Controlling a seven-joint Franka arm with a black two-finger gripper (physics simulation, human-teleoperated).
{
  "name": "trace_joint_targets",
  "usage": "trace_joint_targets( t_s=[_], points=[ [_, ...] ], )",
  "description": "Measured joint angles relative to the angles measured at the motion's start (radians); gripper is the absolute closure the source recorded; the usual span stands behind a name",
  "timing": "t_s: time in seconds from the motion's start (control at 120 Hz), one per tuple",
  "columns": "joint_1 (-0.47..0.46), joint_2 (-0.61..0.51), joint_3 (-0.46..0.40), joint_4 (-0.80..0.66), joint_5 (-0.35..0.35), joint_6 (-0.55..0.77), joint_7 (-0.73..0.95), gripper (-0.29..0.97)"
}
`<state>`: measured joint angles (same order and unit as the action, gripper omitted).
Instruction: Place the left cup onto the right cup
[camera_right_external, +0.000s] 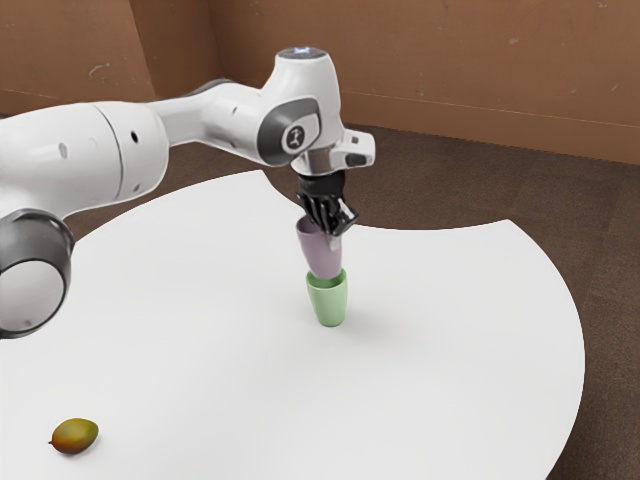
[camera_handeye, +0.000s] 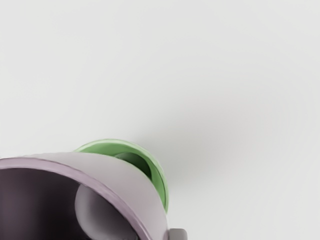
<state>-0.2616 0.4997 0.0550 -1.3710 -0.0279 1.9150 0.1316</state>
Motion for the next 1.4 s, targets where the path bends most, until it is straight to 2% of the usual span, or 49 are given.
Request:
trace_joint_targets(
  t_s=[0.45, 0.65, 0.792, 1.025, 1.183, 1.4],
  points=[
    [0.001, 0.022, 0.007, -0.018, 0.001, 0.015, 0.002, 0.78],
    [0.001, 0.028, 0.016, -0.026, -0.014, 0.016, 0.005, 0.37],
    [0.001, 0.011, 0.017, -0.026, -0.017, 0.012, 0.007, 0.19],
    [0.001, -0.132, 0.016, -0.055, -0.017, -0.054, 0.012, 0.06],
    [0.004, -0.22, 0.025, -0.064, -0.019, -0.139, 0.013, 0.03],
    [0.02, -0.407, 0.059, -0.187, -0.009, -0.194, 0.01, 0.01]
  ],
)
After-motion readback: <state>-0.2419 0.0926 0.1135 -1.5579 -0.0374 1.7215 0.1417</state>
